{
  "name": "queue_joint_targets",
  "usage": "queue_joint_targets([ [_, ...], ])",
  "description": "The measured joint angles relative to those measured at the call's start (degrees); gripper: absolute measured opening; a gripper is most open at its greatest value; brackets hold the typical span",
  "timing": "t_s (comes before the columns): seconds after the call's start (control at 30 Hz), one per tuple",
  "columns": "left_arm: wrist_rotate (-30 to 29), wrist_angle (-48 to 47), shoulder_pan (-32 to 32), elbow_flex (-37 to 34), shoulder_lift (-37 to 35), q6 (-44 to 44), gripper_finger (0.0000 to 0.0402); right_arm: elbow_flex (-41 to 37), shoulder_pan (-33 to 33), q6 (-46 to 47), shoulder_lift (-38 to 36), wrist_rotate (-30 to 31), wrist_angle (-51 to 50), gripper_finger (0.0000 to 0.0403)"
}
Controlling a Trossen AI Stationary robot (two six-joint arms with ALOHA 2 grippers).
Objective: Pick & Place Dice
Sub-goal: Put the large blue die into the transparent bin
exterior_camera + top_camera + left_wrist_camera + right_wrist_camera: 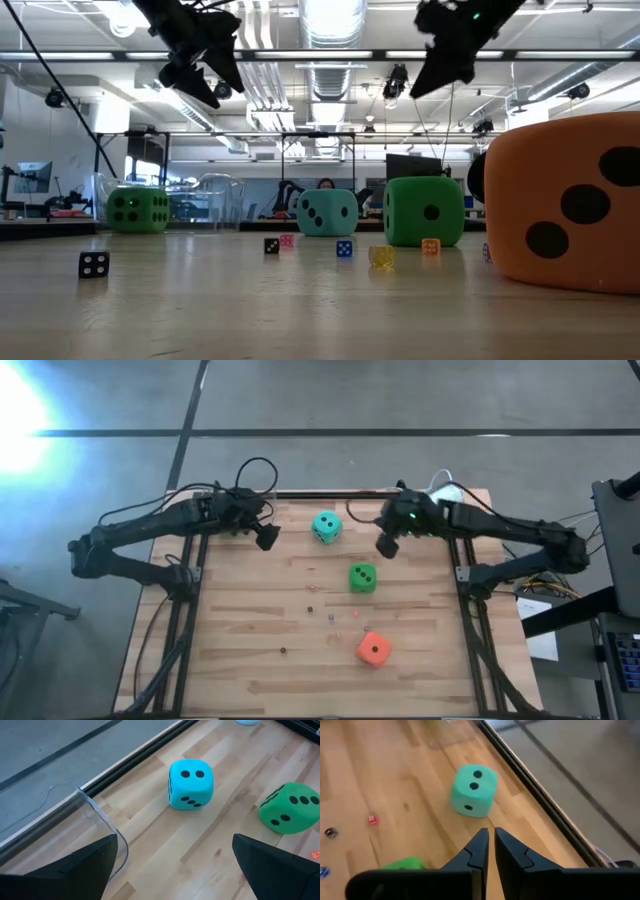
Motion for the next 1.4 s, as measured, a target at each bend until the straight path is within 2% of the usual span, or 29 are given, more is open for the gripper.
queue_joint_targets([
  [0.13,0.0,-0.2,0.0,0.0,0.0,0.0,0.0395,2.9,-4.2,-0.5,7.2,-6.9,0.2,0.0027],
  [0.2,0.0,-0.2,0.0,0.0,0.0,0.0,0.0395,4.3,-5.5,-1.1,10.8,-7.9,0.2,0.0027],
  [0.5,0.0,-0.2,0.0,0.0,0.0,0.0,0.0395,10.4,-10.3,-2.5,24.4,-7.9,6.3,0.0027],
  [0.83,0.0,-0.4,0.0,0.0,0.0,0.2,0.0395,18.0,-13.2,-2.8,37.3,-6.3,6.5,0.0027],
  [1.17,0.0,-0.4,0.0,0.0,0.0,0.2,0.0395,23.9,-11.9,-3.2,45.4,-8.6,6.0,0.0027],
  [1.27,0.1,-0.4,0.0,0.0,0.0,0.2,0.0395,24.4,-10.9,-3.7,45.8,-12.5,6.2,0.0027],
  [1.4,0.1,-0.4,0.0,0.0,0.0,0.2,0.0395,23.9,-8.7,-3.7,44.9,-13.1,6.0,0.0027],
])
